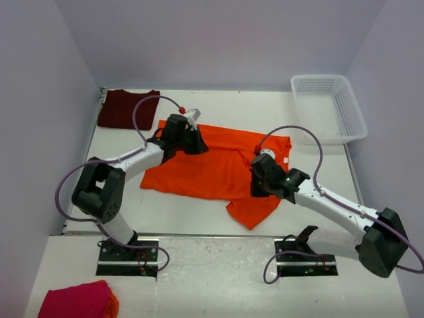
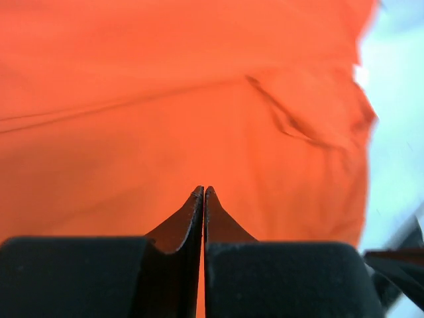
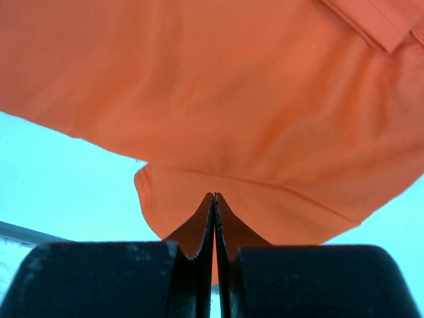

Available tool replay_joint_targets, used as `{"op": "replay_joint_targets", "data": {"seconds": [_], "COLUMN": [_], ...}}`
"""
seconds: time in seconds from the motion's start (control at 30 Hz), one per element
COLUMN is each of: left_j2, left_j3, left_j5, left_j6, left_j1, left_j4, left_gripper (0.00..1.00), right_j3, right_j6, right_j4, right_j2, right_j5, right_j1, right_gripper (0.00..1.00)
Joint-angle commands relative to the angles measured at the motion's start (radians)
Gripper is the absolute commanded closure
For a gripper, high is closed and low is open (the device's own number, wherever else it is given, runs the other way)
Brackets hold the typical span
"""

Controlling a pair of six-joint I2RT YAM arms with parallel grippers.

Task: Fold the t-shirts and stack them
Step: Grap the side of the flattened tshirt closest away from the robot with both arms

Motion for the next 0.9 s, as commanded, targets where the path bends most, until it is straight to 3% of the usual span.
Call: {"op": "replay_joint_targets", "data": {"seconds": [0.0, 0.27, 0.47, 0.6, 0.8, 0.87], "left_j2": [0.043, 0.267, 0.375, 0.444, 0.517, 0.534], "left_j3": [0.038, 0.134, 0.162, 0.220, 0.323, 0.355], "left_j5": [0.220, 0.304, 0.333, 0.287, 0.229, 0.214], "left_j6": [-0.007, -0.050, -0.070, -0.055, -0.007, 0.000], "left_j1": [-0.146, -0.284, -0.306, -0.307, -0.300, -0.287], "left_j4": [0.143, 0.210, 0.248, 0.165, 0.073, 0.065], "left_gripper": [1.00, 1.00, 1.00, 1.00, 1.00, 1.00], "right_j3": [-0.012, -0.011, -0.046, -0.064, -0.092, -0.106], "right_j6": [0.096, 0.176, 0.223, 0.251, 0.295, 0.314], "right_j4": [-0.052, -0.183, -0.230, -0.238, -0.206, -0.200], "right_j2": [-0.097, -0.212, -0.246, -0.249, -0.220, -0.197], "right_j5": [0.115, 0.163, 0.175, 0.180, 0.168, 0.172], "right_j1": [0.034, 0.071, 0.085, 0.122, 0.191, 0.209], "right_gripper": [1.00, 1.00, 1.00, 1.00, 0.75, 0.73]}}
